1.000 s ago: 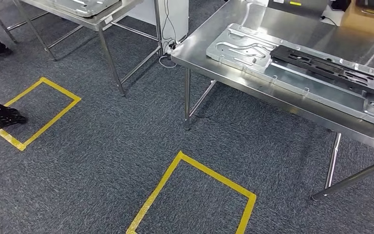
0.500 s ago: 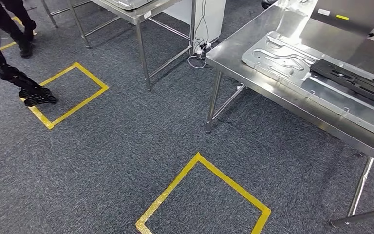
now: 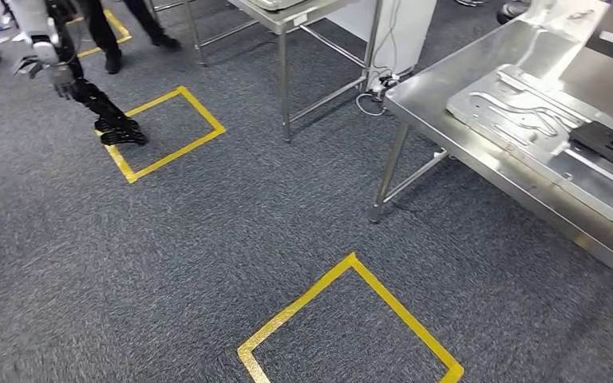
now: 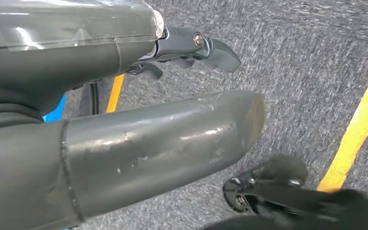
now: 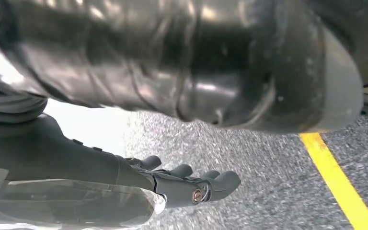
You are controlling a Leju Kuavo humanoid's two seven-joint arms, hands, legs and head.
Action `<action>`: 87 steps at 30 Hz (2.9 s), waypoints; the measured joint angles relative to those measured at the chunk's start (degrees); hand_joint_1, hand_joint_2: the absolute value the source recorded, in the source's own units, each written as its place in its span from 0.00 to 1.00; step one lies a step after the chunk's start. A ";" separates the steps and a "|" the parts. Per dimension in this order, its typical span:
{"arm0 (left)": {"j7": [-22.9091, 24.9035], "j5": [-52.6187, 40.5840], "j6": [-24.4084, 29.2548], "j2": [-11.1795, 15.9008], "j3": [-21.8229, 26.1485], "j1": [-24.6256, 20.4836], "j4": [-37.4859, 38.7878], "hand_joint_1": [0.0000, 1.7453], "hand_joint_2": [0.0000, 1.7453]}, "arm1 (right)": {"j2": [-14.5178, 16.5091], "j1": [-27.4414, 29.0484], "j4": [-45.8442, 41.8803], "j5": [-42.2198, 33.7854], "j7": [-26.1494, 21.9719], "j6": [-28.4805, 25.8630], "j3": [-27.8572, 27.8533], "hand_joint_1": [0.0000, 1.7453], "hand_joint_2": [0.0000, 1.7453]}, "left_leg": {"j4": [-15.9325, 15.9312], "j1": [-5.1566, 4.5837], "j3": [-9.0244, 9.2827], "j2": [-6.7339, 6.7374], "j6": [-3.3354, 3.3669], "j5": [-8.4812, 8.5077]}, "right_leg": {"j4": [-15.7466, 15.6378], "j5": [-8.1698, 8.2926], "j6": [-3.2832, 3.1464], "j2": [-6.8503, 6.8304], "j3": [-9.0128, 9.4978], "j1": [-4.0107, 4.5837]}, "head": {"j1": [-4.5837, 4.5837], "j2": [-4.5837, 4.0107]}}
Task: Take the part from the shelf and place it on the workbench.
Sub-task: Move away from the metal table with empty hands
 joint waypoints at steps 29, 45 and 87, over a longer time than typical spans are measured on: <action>-0.46 -0.55 -0.48 -0.01 0.02 0.05 0.00 0.00 0.00 | -0.72 -0.14 0.07 0.12 -0.10 1.04 -0.79 0.00 0.00 | 5.33 -0.02 -3.33 -1.57 -0.13 -1.27 | -0.49 0.37 -0.92 1.10 -0.10 -0.15 | -0.06 0.00; -0.41 -1.22 -0.37 -0.14 -0.23 -0.26 0.00 0.00 0.00 | -1.56 -0.05 0.04 -0.33 -0.48 2.37 -1.73 0.00 0.00 | -3.18 -0.54 0.92 -7.11 2.36 1.73 | 5.94 -1.11 1.14 7.68 -2.99 -0.63 | 0.03 0.00; -0.32 -1.66 -0.18 -0.40 -0.26 -0.17 0.02 0.00 0.00 | -1.30 -0.36 0.14 1.60 0.11 2.34 -1.85 0.00 0.00 | 12.72 -0.11 -6.97 -3.21 -0.82 -6.04 | -0.11 0.82 -1.52 3.05 -0.91 -0.53 | -0.24 0.00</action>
